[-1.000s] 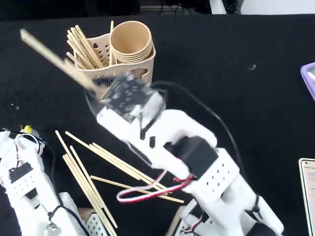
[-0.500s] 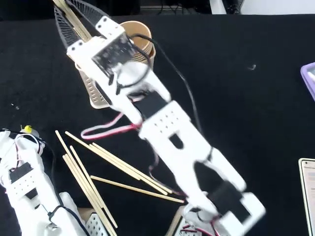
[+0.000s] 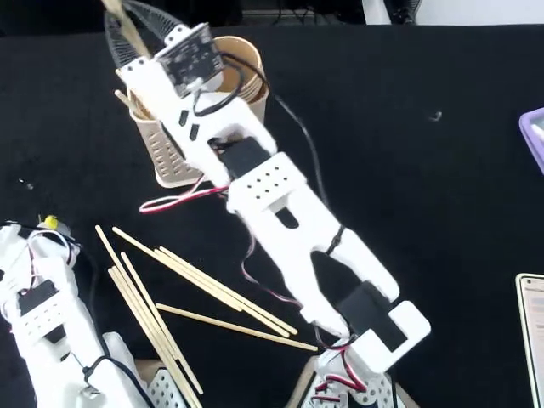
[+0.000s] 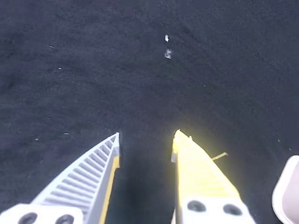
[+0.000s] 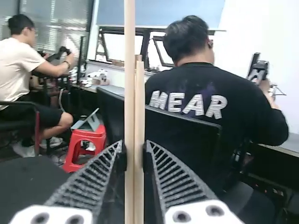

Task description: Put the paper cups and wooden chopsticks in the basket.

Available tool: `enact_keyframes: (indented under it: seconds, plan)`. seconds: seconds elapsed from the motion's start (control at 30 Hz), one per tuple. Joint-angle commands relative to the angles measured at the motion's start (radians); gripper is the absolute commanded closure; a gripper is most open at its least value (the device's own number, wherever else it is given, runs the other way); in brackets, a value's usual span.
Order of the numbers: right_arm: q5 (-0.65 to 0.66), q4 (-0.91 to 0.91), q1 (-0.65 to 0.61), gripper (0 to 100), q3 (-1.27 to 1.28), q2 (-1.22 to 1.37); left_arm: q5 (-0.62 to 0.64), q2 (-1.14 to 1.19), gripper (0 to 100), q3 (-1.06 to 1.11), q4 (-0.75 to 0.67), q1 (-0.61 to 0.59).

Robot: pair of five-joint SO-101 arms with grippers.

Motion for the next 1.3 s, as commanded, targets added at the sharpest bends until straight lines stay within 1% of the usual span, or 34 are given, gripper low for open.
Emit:
enact_keyframes:
  seconds: [0.0, 0.13, 0.2, 0.27, 0.3, 0.37, 0.43, 0.57, 0.67, 0.77, 0.83, 0.9, 0.97, 1.07, 1.13, 1.2, 1.27]
  plan:
    - [-0.011, -0.021, 0.02, 98.8, 0.021, -0.016, -0.003, -0.018, 81, -0.038, -0.018, 0.021]
    - [-0.009, 0.006, 0.018, 98.5, 0.056, -0.022, -0.003, -0.018, 81, -0.039, -0.018, 0.021]
    - [-0.014, 0.092, 0.017, 96.3, 0.041, -0.027, -0.003, -0.018, 81, -0.039, -0.018, 0.021]
    - [-0.025, 0.187, 0.015, 89.1, 0.025, -0.042, -0.003, -0.018, 81, -0.041, -0.018, 0.021]
    - [-0.057, 0.233, 0.017, 85.9, 0.016, -0.054, -0.003, -0.018, 81, -0.041, -0.018, 0.021]
    - [-0.124, 0.318, 0.02, 84.3, -0.01, -0.09, -0.003, -0.018, 81, -0.041, -0.018, 0.021]
    - [-0.141, 0.407, 0.02, 84.3, -0.031, -0.142, -0.003, -0.018, 81, -0.041, -0.018, 0.021]
    - [-0.141, 0.634, 0.015, 84.3, -0.03, -0.306, -0.003, -0.018, 81, -0.039, -0.018, 0.021]
    - [-0.143, 0.876, 0.012, 84.3, 0.016, -0.447, -0.003, -0.018, 81, -0.038, -0.018, 0.021]
    - [-0.141, 1.086, -0.011, 84.0, 0.134, -0.567, -0.003, -0.018, 81, -0.036, -0.018, 0.021]
    - [-0.14, 1.177, -0.032, 83.9, 0.269, -0.627, -0.003, -0.018, 81, -0.036, -0.018, 0.021]
    - [-0.138, 1.192, -0.075, 83.9, 0.437, -0.674, -0.003, -0.018, 81, -0.036, -0.018, 0.021]
    - [-0.138, 1.155, -0.118, 83.8, 0.601, -0.696, -0.003, -0.018, 81, -0.036, -0.018, 0.021]
    - [-0.084, 1.028, -0.21, 83.1, 0.826, -0.699, -0.003, -0.018, 81, -0.036, -0.018, 0.021]
    - [-0.057, 0.902, -0.275, 79.8, 0.951, -0.696, -0.003, -0.018, 81, -0.036, -0.018, 0.021]
    - [-0.052, 0.793, -0.305, 77.5, 1.02, -0.671, -0.003, -0.018, 81, -0.036, -0.018, 0.021]
    - [-0.054, 0.721, -0.311, 77.3, 1.036, -0.613, -0.003, -0.018, 81, -0.036, -0.018, 0.021]
